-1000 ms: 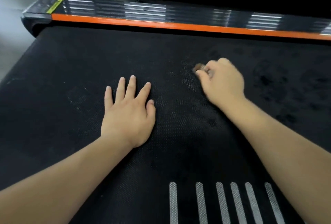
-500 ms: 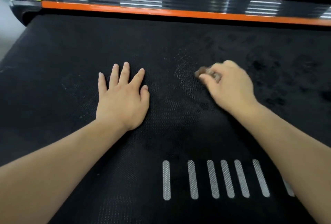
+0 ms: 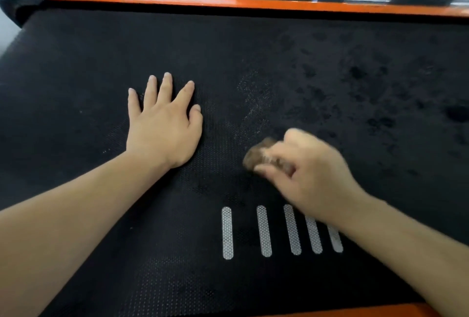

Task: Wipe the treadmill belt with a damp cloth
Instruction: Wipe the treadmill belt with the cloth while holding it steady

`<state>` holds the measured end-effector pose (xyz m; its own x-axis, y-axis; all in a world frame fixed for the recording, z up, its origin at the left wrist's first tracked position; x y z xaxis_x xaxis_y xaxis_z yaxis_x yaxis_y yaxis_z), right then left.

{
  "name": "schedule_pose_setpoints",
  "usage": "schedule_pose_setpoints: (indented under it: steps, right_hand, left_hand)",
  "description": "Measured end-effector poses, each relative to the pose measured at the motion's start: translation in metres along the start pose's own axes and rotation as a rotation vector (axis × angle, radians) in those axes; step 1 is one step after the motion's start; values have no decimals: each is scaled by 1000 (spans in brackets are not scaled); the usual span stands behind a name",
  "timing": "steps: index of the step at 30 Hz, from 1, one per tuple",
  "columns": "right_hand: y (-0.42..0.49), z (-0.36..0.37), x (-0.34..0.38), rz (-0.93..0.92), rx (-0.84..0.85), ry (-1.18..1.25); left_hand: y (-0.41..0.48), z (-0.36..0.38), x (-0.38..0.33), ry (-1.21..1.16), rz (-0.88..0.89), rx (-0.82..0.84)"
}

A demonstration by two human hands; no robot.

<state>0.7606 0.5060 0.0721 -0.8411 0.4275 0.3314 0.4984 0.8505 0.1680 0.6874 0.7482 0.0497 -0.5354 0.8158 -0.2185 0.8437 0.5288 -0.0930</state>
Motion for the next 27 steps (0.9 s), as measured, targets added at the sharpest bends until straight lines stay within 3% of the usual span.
schedule_pose_setpoints:
  steps: [3, 4, 7, 8, 11, 12, 15, 16, 20, 21, 24, 25, 27]
  right_hand:
    - [14, -15, -25, 303, -158, -92]
    - [9, -11, -16, 265, -152, -88]
    - [-20, 1, 2, -81, 20, -14]
    - [-19, -7, -9, -57, 38, -31]
    - [-4, -29, -44, 293, -129, -91]
    - [-7, -28, -40, 301, -143, -103]
    - [-29, -5, -14, -47, 11, -42]
    - [-26, -8, -22, -67, 26, -27]
    - [20, -27, -77, 382, -178, -98]
    - [20, -21, -71, 376, -179, -117]
    - [9, -6, -43, 38, -45, -70]
    - [14, -11, -51, 19, -20, -72]
    - [43, -29, -89, 259, -101, -119]
  left_hand:
    - [-1, -2, -1, -19, 10, -16]
    - [-3, -3, -2, -19, 52, -57]
    - [-8, -6, -13, 4, 242, -169]
    - [-8, -8, -22, -29, 268, -147]
    - [-5, -8, -52, -151, 191, -18]
    - [-3, -4, -60, -122, 170, 5]
    - [0, 12, -67, -6, 159, 23]
    - [1, 14, -66, -3, 154, 23]
    - [1, 15, -67, -4, 145, 14]
    - [0, 15, -67, -1, 144, 13]
    - [0, 16, -67, 9, 138, 5]
    - [0, 15, -68, 11, 138, 8]
    - [1, 14, -68, 4, 139, 21]
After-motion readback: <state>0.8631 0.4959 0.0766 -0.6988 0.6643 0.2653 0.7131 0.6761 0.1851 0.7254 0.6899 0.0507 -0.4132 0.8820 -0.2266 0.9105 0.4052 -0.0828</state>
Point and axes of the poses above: each hand's wrist, its own y-axis towards the middle knuckle, its own z-axis out of the palm, x = y × z, the point moved 1 cm from there along y, towards the middle knuckle, and after that the axes turned 6 degrees about x, right-handed, at the moved point
